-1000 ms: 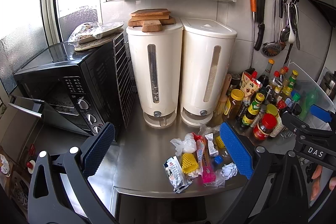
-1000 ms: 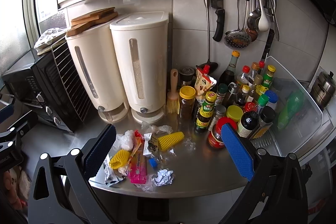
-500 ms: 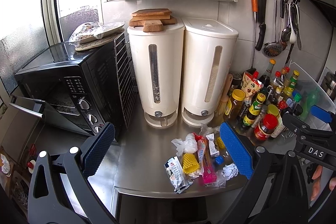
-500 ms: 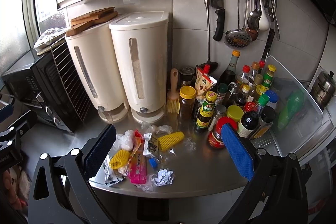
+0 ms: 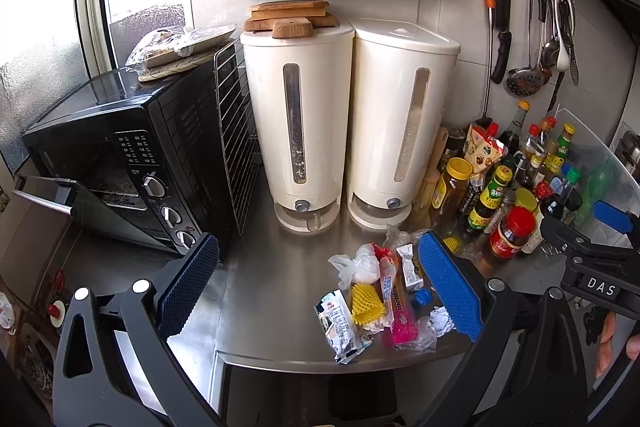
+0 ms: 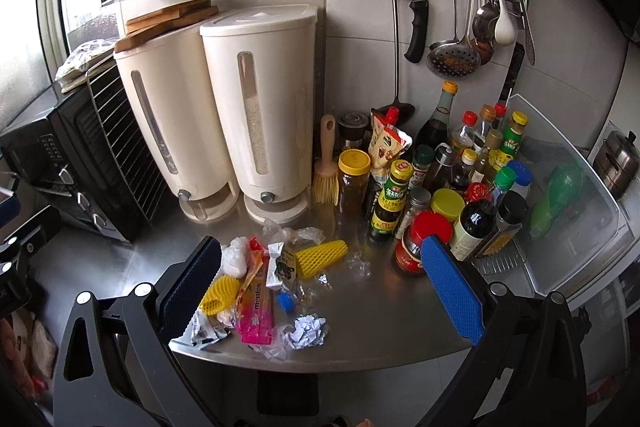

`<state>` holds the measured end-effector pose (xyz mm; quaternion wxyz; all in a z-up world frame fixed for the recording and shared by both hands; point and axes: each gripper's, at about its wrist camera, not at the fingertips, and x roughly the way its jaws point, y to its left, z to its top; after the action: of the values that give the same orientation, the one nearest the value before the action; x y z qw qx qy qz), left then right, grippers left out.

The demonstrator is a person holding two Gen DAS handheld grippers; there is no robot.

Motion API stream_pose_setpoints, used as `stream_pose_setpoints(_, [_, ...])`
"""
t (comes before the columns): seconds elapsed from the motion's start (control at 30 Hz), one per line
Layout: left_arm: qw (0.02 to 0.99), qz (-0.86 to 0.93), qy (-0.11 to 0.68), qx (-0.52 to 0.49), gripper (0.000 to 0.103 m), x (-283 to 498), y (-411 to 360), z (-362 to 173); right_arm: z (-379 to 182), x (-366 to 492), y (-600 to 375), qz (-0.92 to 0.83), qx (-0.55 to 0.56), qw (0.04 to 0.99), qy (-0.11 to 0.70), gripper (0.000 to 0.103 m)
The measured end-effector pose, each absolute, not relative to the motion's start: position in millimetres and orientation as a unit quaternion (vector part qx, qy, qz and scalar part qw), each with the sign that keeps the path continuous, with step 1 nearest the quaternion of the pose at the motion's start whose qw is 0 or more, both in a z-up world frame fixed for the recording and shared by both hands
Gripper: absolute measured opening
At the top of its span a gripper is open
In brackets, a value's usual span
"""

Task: Collect trash
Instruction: 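Grasp the white snack bag with the left tool while the right tool grasps crumpled foil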

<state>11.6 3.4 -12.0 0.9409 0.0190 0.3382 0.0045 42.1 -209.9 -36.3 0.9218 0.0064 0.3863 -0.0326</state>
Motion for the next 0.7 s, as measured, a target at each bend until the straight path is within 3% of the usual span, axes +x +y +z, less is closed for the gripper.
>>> stream_pose_setpoints(0.53, [0.895, -0.015, 0.445, 0.018, 0.094, 40.9, 9.7, -131.4, -152.6, 63.6, -224.5, -0.034, 0.025, 0.873, 0.486, 0.1])
stream_pose_setpoints(0.7, [0.877, -0.016, 0.479, 0.026, 0.085, 44.7, 9.3, -174.4, -185.2, 66.3, -228.2, -0.028, 0.035, 0.856, 0.516, 0.1])
